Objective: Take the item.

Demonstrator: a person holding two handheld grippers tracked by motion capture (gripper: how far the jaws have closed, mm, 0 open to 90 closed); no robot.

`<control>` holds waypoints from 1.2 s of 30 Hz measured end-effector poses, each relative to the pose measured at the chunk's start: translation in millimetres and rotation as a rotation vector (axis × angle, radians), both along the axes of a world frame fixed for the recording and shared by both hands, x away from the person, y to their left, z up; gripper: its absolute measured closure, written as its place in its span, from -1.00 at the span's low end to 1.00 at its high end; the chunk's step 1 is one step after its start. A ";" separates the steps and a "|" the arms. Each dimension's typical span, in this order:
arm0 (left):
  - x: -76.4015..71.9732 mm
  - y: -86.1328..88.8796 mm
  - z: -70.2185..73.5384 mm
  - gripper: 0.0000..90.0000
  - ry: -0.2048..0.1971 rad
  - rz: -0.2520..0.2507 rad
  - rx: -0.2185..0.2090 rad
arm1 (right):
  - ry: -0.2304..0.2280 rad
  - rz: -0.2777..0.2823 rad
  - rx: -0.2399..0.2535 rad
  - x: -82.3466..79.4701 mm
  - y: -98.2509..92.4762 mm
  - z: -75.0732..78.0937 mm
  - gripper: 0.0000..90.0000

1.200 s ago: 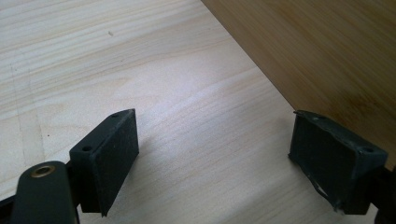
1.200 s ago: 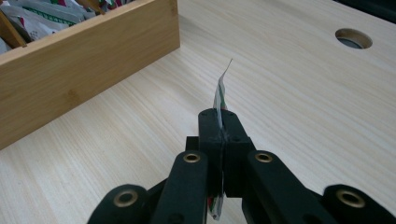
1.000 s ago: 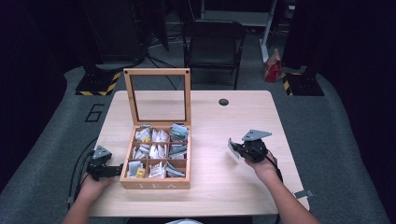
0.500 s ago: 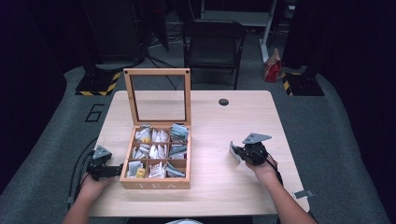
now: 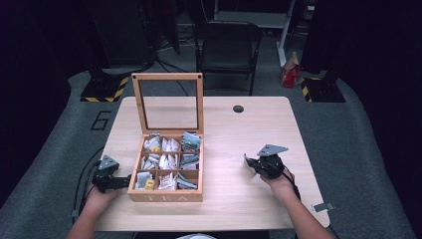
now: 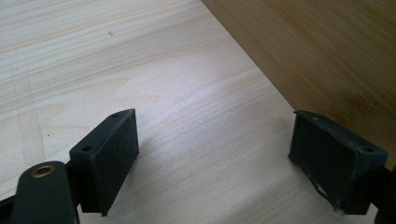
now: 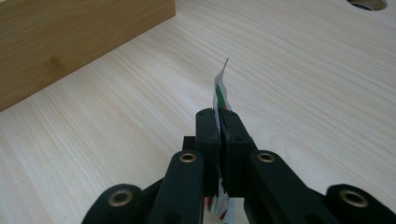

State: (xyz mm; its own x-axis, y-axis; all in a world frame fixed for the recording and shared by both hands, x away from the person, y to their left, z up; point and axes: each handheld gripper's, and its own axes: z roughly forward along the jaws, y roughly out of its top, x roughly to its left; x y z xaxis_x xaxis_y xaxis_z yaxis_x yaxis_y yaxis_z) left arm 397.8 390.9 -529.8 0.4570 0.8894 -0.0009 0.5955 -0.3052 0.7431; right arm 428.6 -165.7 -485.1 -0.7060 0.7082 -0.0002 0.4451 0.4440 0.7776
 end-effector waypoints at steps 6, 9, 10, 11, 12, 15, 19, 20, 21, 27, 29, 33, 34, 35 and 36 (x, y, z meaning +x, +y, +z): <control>0.0 0.0 0.0 -0.66 0.000 0.000 0.000 | 0.021 0.006 0.026 -1.1 3.2 -1.3 0.59; 0.0 0.0 0.0 -0.66 0.000 0.000 0.000 | 0.029 -0.004 0.048 -1.2 3.9 -0.6 0.31; 0.0 0.0 0.0 -0.66 0.000 0.000 0.000 | 0.030 0.000 0.048 -1.1 3.3 0.4 0.27; 0.0 0.0 0.0 -0.66 0.000 0.000 0.000 | 0.036 -0.006 0.055 -1.5 3.9 0.9 0.26; 0.0 0.0 0.0 -0.66 0.000 0.000 0.000 | 0.040 -0.009 0.062 -2.2 4.5 1.4 0.25; 0.0 0.0 0.0 -0.66 0.000 0.000 0.000 | 0.034 0.005 0.065 -4.0 6.5 3.4 0.16; 0.0 0.0 0.0 -0.66 0.000 0.000 0.000 | 0.025 0.021 0.068 -8.7 10.0 7.2 0.12; 0.0 0.0 0.0 -0.66 0.000 0.000 -0.001 | 0.021 0.028 0.069 -9.2 10.7 7.8 0.11; 0.0 0.0 0.0 -0.66 0.000 0.000 0.000 | 0.015 0.027 0.062 -9.8 11.0 8.8 0.11; -0.1 0.0 0.0 -0.66 0.001 0.000 -0.001 | 0.018 0.012 0.079 -11.8 10.8 12.8 0.07; -0.1 -0.1 0.0 -0.66 0.001 0.000 -0.001 | 0.010 0.018 0.078 -11.9 9.1 14.0 0.07; 0.0 0.0 0.0 -0.66 0.000 0.000 0.000 | 0.006 0.008 0.079 -14.2 5.7 16.4 0.06; 0.0 0.0 0.0 -0.66 0.000 0.000 0.000 | 0.008 0.006 0.084 -15.1 4.8 16.6 0.05; 0.0 0.0 0.0 -0.66 0.000 0.000 0.000 | 0.007 -0.001 0.087 -15.9 4.0 17.0 0.05; 0.0 0.0 0.0 -0.66 0.000 0.000 0.000 | 0.008 -0.005 0.082 -17.1 2.9 17.2 0.04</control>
